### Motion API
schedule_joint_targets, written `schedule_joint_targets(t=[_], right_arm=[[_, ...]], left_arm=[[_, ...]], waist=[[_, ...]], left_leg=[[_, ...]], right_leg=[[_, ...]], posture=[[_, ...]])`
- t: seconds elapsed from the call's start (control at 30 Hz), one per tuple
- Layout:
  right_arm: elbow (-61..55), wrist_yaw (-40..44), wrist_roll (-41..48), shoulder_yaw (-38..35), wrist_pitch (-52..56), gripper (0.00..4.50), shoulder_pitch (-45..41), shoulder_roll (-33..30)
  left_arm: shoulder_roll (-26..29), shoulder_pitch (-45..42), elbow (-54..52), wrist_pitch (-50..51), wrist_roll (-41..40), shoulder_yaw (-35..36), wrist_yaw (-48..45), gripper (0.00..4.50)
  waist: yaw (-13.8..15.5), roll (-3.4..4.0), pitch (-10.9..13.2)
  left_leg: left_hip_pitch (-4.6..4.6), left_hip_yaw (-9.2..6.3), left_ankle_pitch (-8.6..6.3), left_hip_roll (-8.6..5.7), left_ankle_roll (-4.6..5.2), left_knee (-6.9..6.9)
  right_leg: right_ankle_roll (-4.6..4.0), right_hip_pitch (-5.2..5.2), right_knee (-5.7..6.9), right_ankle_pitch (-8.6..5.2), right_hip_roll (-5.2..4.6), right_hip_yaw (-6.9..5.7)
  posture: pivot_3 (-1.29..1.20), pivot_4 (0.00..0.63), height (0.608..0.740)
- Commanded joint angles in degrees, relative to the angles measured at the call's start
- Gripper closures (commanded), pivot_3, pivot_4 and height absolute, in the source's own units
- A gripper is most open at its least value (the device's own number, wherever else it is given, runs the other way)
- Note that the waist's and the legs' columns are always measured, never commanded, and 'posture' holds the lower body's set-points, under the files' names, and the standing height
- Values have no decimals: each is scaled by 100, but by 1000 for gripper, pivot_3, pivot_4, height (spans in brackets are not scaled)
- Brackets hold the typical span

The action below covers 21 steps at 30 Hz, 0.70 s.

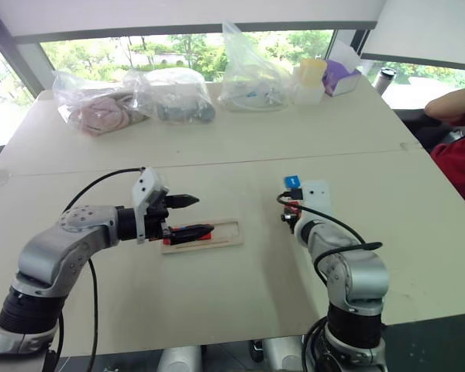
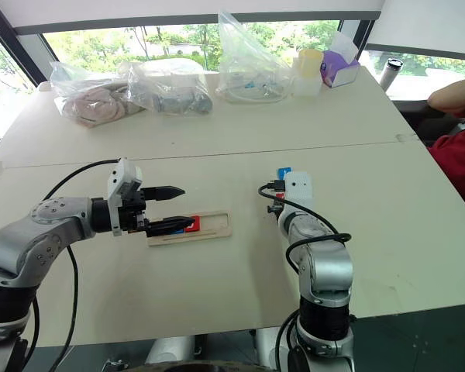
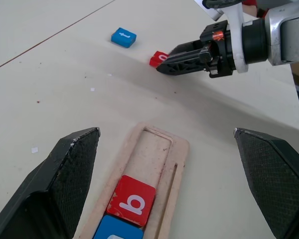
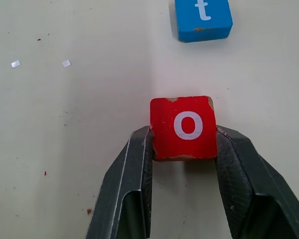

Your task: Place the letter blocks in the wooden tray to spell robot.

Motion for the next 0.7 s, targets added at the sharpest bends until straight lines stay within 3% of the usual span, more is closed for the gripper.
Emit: schedule_joint_targets(t=[0.03, 0.13, 0.17, 0.33, 0.53, 0.63, 0.7], right_arm=[[7, 5, 91, -64, 37, 1868, -111, 72], [-95, 24, 70, 78, 232, 290, -118, -144], [-216, -59, 38, -60, 76, 43, -166, -107], [-835, 492, 328, 27, -524, 43, -358, -822], [198, 3905, 1602, -192, -2678, 43, -173, -3346], [1323, 5676, 1631, 97, -4325, 43, -78, -4577], [2065, 6331, 1536, 325, -5189, 43, -179, -4945]], left_arm=[[-32, -122, -22, -159, 65, -10, -73, 0], [-45, -127, -17, -150, 79, 2, -102, 0], [-30, -123, -25, -142, 74, 17, -115, 0], [177, -130, -177, 73, -93, 105, -250, 0], [662, -117, -697, 422, -443, 115, -642, 0], [1203, -84, -1138, 437, -356, -10, -976, 0], [1406, -107, -1300, 380, -279, -82, -1056, 0]], waist=[[0, 0, 0], [0, 0, 0], [3, 0, 0], [-4, 2, 1], [-6, -1, 4], [-1, -3, 7], [-9, -4, 7]], left_leg=[[0, 0, 0, 0, 0, 0], [1, 0, 0, 0, 0, 0], [1, 0, 0, 0, 0, 0], [-5, 3, 0, -3, 0, 1], [-1, 3, -1, -2, 1, -13], [-3, 4, -1, -2, 2, -17], [-1, 8, -2, -2, 3, -17]], right_leg=[[0, 0, 0, -1, 0, 0], [0, 0, 0, -2, 1, 0], [-1, 1, 0, -3, 1, 0], [2, -2, -7, -4, -3, 0], [5, 8, -31, -5, 2, -2], [6, 11, -39, -5, 1, -2], [5, 15, -44, -6, 0, -2]], posture=[[0, 150, 740], [0, 150, 740], [0, 150, 740], [0, 150, 740], [0, 150, 740], [0, 150, 740], [0, 150, 740]])
